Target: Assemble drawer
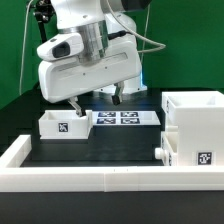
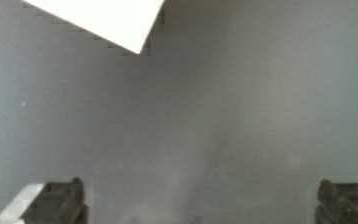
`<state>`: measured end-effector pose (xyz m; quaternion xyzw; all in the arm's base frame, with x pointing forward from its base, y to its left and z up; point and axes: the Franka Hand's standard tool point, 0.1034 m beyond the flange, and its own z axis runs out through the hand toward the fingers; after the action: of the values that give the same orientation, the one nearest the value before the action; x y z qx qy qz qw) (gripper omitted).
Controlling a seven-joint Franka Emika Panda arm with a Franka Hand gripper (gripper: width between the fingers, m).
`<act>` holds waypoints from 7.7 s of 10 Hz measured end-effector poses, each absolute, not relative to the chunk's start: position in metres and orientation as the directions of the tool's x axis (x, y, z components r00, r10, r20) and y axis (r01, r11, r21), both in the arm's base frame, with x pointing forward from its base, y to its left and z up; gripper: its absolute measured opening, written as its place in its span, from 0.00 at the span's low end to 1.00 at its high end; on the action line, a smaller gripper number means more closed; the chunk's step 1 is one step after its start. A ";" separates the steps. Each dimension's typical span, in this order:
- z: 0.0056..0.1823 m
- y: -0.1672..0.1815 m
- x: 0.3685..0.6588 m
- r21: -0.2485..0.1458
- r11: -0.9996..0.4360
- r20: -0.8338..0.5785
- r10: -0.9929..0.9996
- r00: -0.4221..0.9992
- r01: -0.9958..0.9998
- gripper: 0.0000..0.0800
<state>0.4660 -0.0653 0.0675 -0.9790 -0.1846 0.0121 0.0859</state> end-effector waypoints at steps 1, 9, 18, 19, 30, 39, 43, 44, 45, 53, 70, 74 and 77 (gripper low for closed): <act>0.067 -0.066 0.464 -0.158 -0.950 -0.001 0.274 0.962 0.270 0.81; 0.055 -0.063 0.420 -0.100 -0.986 -0.061 -0.124 0.990 -0.130 0.81; 0.039 -0.085 0.395 -0.061 -0.993 -0.007 -0.104 0.995 -0.104 0.81; 0.032 -0.089 0.389 -0.058 -0.991 0.016 -0.120 0.993 -0.119 0.81; 0.009 -0.082 0.380 -0.056 -0.995 -0.002 -0.085 0.996 -0.085 0.81; 0.005 -0.092 0.374 -0.041 -0.999 0.022 -0.020 1.000 -0.019 0.50; 0.006 -0.092 0.374 -0.040 -0.999 0.023 -0.018 1.000 -0.018 0.07; 0.006 -0.092 0.375 -0.040 -0.999 0.024 -0.018 1.000 -0.017 0.05; 0.006 -0.092 0.375 -0.040 -0.999 0.024 -0.018 1.000 -0.017 0.05; 0.038 -0.071 0.395 -0.054 -0.995 0.004 0.080 0.997 0.080 0.05; 0.060 -0.064 0.455 0.012 -0.293 0.019 0.956 0.293 0.956 0.06; 0.067 -0.064 0.489 0.020 0.022 -0.004 1.000 -0.022 1.000 0.06; 0.067 -0.058 0.511 0.035 0.097 -0.023 0.995 -0.096 0.995 0.06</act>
Offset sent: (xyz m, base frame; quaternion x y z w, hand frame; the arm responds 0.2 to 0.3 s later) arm -0.0425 -0.0194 -0.0064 -0.1109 -0.0271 0.1880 0.9755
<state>0.5111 -0.0576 0.0667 -0.6719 -0.7403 -0.0054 -0.0201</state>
